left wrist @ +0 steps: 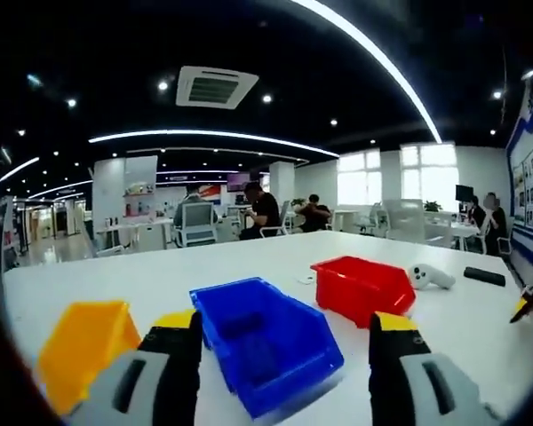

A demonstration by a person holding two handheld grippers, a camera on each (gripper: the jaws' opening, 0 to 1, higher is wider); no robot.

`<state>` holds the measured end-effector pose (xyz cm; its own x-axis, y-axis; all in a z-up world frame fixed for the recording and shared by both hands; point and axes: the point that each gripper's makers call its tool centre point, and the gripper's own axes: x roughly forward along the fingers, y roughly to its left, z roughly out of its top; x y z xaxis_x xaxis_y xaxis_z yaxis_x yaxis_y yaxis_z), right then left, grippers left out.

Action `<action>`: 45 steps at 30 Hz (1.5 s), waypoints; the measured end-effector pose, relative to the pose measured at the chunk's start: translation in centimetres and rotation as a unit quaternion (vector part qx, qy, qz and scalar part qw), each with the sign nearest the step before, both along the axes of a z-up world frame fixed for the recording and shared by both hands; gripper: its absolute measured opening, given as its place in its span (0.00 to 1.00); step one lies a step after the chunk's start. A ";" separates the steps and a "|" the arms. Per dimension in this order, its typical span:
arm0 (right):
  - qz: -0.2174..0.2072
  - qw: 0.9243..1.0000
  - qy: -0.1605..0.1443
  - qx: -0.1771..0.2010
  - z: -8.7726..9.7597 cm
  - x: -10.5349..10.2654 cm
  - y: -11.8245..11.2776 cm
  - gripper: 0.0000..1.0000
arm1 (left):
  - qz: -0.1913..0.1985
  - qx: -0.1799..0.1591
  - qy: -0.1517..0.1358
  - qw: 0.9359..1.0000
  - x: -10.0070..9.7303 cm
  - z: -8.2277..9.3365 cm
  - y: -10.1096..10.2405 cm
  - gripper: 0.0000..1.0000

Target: Take apart the toy blocks one by one and place each separated block into its matching bin, sorting the blocks by their type until all the connected pieces are disassembled and separated into the correct bins

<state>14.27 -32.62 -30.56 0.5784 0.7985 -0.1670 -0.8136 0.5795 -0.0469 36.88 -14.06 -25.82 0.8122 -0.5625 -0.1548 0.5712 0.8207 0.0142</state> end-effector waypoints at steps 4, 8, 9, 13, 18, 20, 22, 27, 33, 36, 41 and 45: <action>-0.007 1.000 0.001 0.005 0.0 0.1 -0.3 0.52 | -0.042 -0.004 -0.007 0.999 -4.2 0.2 0.2 0.75; -0.012 1.000 0.001 0.003 -0.2 0.1 -0.4 0.52 | -0.079 0.013 0.003 0.997 -8.7 -1.1 0.5 0.75; -0.013 1.000 0.001 0.003 -0.2 0.1 -0.5 0.52 | -0.085 0.013 0.008 0.996 -9.8 -1.5 0.6 0.74; -0.018 1.000 0.001 0.004 -0.2 0.3 -0.5 0.52 | -0.104 0.011 0.016 0.994 -13.2 -2.7 1.1 0.74; -0.019 1.000 -0.001 0.005 0.0 0.3 -0.2 0.52 | -0.115 0.006 0.018 0.993 -15.7 -3.5 1.3 0.72; -0.019 1.000 -0.001 0.005 -0.1 0.3 -0.1 0.52 | -0.115 -0.007 0.019 0.993 -16.5 -3.6 1.4 0.72; -0.020 1.000 -0.002 0.005 -0.1 0.3 -0.1 0.52 | -0.116 -0.015 0.017 0.993 -17.2 -3.8 1.3 0.71; -0.022 1.000 -0.004 0.007 -0.1 0.3 -0.2 0.52 | -0.120 -0.032 0.011 0.992 -18.6 -4.3 1.2 0.70; -0.029 0.999 -0.005 0.014 -0.3 0.5 -0.4 0.52 | -0.115 -0.058 0.014 0.992 -19.0 -5.4 1.3 0.69; -0.028 1.000 -0.004 0.012 -0.5 0.4 -0.4 0.52 | -0.107 -0.061 0.016 0.992 -18.9 -5.8 1.7 0.67; -0.030 0.999 -0.004 0.015 -0.3 0.5 -0.5 0.51 | -0.107 -0.060 0.013 0.992 -18.8 -5.6 1.8 0.67; -0.030 0.999 -0.004 0.017 -0.4 0.5 -0.4 0.51 | -0.109 -0.057 0.010 0.992 -18.9 -5.4 1.5 0.66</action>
